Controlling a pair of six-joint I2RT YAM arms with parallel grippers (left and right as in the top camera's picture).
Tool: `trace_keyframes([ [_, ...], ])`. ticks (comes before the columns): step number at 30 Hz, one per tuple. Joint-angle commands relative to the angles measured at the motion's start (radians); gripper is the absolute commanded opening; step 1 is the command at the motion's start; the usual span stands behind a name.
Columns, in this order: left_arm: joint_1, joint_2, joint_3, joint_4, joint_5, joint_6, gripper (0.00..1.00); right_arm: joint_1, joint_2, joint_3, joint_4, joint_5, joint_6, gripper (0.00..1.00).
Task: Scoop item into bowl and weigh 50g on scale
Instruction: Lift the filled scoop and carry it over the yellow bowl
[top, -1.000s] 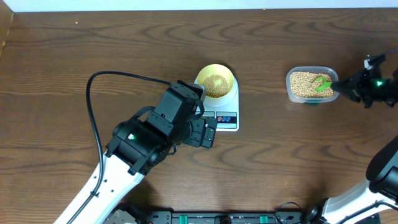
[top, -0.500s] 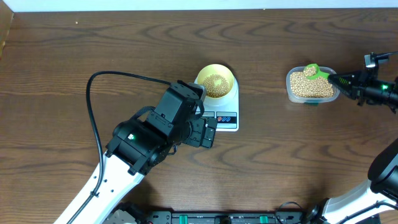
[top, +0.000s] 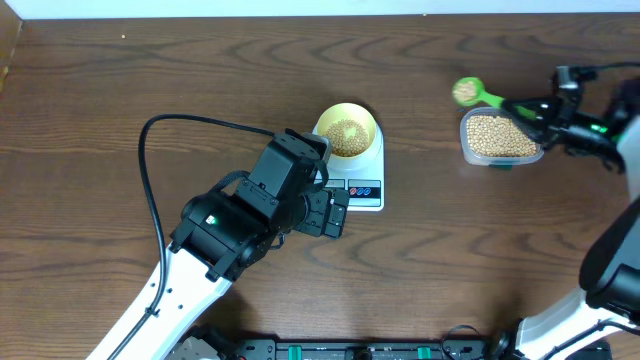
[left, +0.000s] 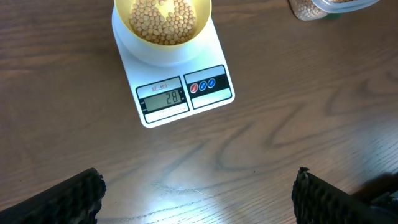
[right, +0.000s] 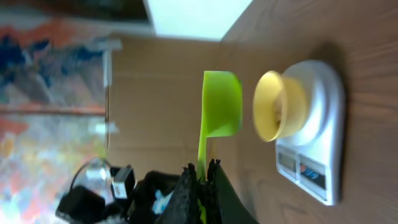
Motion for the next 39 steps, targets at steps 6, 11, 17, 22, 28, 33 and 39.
trace_keyframes([
  [6,0.003,-0.003,0.016,-0.002,-0.005,0.002,0.98,0.268,0.008,-0.004,0.114,-0.068,0.038,0.01],
  [11,0.003,-0.003,0.016,-0.003,-0.005,0.001,0.98,0.372,0.008,-0.004,0.304,-0.008,0.228,0.01],
  [17,0.003,-0.003,0.016,-0.003,-0.005,0.001,0.98,0.454,0.008,-0.004,0.488,0.066,0.383,0.01],
  [22,0.003,-0.003,0.016,-0.003,-0.005,0.001,0.98,0.494,0.008,-0.004,0.532,0.143,0.404,0.01],
  [28,0.003,-0.003,0.016,-0.002,-0.005,0.001,0.98,0.541,0.008,-0.004,0.543,0.269,0.399,0.01],
  [33,0.003,-0.003,0.016,-0.003,-0.005,0.001,0.98,0.587,0.008,-0.004,0.547,0.346,0.357,0.01],
  [39,0.003,-0.003,0.016,-0.003,-0.005,0.001,0.98,0.62,0.008,-0.004,0.541,0.431,0.322,0.01],
])
